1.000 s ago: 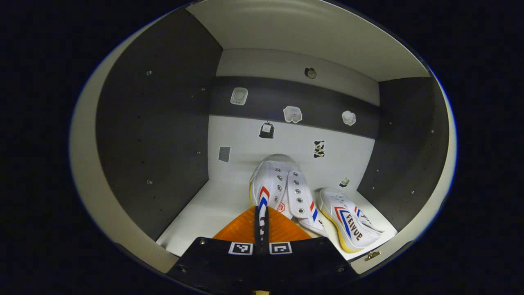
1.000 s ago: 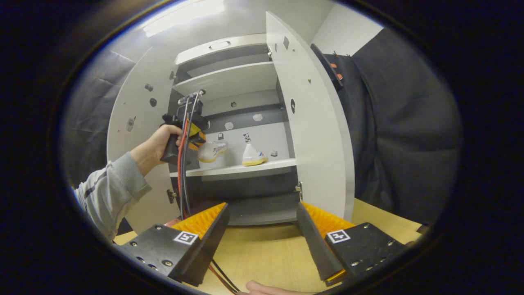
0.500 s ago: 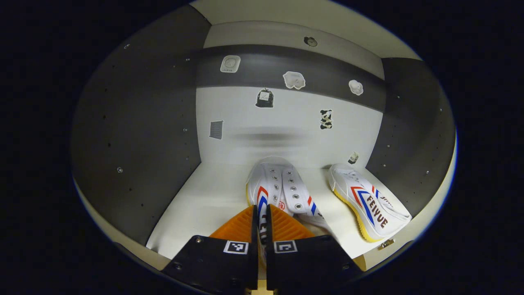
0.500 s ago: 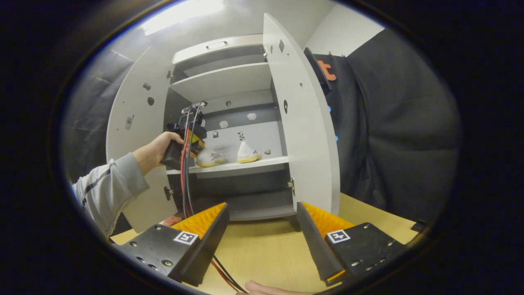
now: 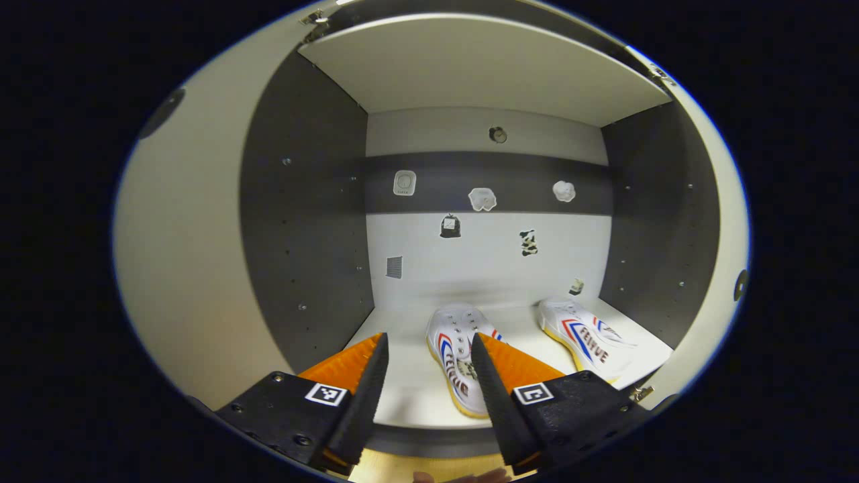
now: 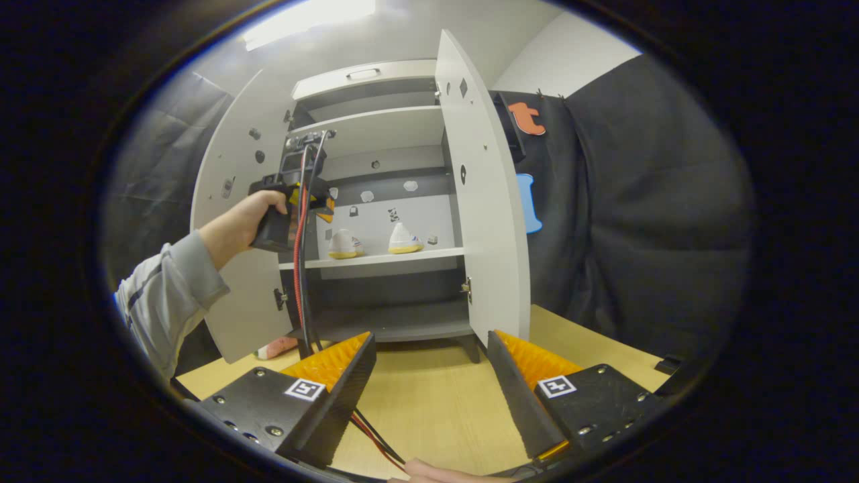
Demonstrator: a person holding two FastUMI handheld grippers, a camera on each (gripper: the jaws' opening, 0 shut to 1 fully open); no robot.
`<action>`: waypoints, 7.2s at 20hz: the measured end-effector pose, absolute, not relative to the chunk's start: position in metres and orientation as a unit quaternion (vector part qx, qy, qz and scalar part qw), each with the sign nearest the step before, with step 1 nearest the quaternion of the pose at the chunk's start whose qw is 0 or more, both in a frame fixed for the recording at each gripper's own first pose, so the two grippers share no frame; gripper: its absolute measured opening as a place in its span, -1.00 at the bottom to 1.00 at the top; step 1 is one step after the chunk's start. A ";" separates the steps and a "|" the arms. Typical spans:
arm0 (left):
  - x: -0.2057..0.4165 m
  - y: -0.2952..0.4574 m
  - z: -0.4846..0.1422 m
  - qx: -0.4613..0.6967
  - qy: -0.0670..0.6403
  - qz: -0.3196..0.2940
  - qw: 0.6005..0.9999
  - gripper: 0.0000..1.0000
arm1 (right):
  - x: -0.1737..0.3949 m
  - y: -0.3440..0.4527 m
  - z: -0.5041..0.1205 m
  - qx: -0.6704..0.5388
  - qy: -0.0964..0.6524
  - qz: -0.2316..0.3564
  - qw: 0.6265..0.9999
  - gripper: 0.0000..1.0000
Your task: Grab one shoe with the right hand and put it into the shoe cabinet, grab the other shoe with the left hand and put it into the shoe cabinet; then close the right door with the right hand and the left door with the left hand.
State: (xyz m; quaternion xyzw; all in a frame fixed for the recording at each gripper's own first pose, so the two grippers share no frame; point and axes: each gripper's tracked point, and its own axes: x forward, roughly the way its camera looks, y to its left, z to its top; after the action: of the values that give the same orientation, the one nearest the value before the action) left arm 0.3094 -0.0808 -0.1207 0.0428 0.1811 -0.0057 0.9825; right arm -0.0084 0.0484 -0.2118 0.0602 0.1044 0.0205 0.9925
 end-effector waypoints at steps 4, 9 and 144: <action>0.228 -0.105 -0.095 0.050 0.147 -0.067 0.986 0.90 | -0.020 0.041 -0.213 0.055 0.108 0.011 0.993 0.99; 0.136 -0.091 -0.077 0.056 0.088 -0.084 0.991 0.96 | -0.022 0.014 -0.189 0.055 0.082 -0.009 0.995 0.99; 0.178 -0.016 -0.062 -0.046 0.129 -0.091 0.986 1.00 | -0.019 0.033 -0.140 0.070 0.056 0.038 0.995 0.93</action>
State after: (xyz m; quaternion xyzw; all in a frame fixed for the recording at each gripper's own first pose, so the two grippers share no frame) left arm 0.1784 -0.0165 -0.0625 -0.0461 0.1292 -0.0908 0.9864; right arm -0.0191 0.0326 -0.1403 0.0705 0.0563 0.0384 0.9952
